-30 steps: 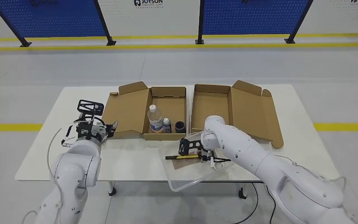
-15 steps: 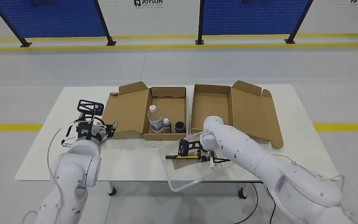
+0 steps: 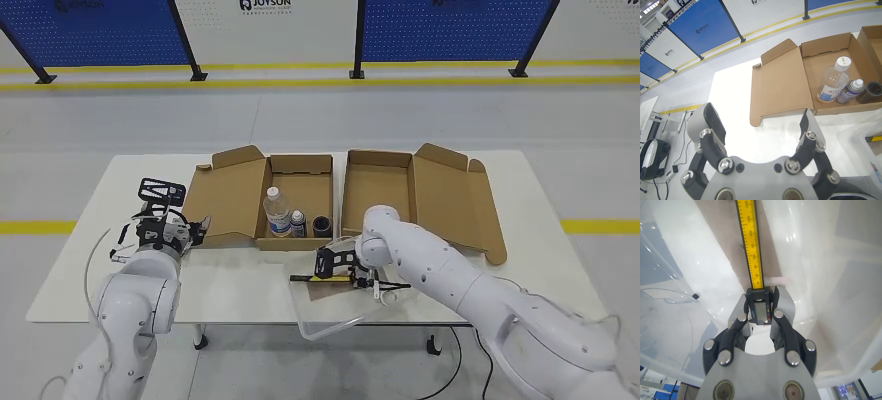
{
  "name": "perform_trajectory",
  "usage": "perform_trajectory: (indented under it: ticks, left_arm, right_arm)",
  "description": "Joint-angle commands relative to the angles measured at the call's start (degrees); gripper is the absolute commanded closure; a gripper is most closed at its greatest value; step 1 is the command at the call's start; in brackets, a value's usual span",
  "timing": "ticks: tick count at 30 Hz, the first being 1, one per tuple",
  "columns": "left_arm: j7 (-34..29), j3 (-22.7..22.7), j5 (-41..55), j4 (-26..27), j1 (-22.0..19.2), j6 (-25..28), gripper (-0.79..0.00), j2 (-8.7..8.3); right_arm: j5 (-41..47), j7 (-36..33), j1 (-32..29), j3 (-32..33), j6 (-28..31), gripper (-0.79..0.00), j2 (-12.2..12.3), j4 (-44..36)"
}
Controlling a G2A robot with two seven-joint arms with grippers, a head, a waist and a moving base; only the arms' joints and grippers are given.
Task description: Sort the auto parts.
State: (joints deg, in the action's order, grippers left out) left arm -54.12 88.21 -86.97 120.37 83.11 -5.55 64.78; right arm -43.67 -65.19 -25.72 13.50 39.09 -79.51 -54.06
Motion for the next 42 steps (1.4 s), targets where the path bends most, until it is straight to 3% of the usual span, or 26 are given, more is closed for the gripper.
perform_trajectory:
  ticks: [1,22,34,42]
  left_arm:
    - [0.0,0.0,0.0,0.0,0.0,0.0,-0.785,0.0]
    - [0.0,0.0,0.0,0.0,0.0,0.0,-0.785,0.0]
    - [0.0,0.0,0.0,0.0,0.0,0.0,-0.785,0.0]
    - [0.0,0.0,0.0,0.0,0.0,0.0,-0.785,0.0]
  right_arm:
    - [0.2,-0.2,-0.1,0.7,-0.4,0.0,0.6,-1.3]
    - [1.9,-4.2,-6.8,14.0,-7.0,0.0,10.3,-22.2]
    - [8.3,3.6,-18.8,31.3,-13.7,0.0,16.9,-32.7]
    - [5.6,2.7,-23.0,34.0,-15.1,0.0,18.4,-37.6]
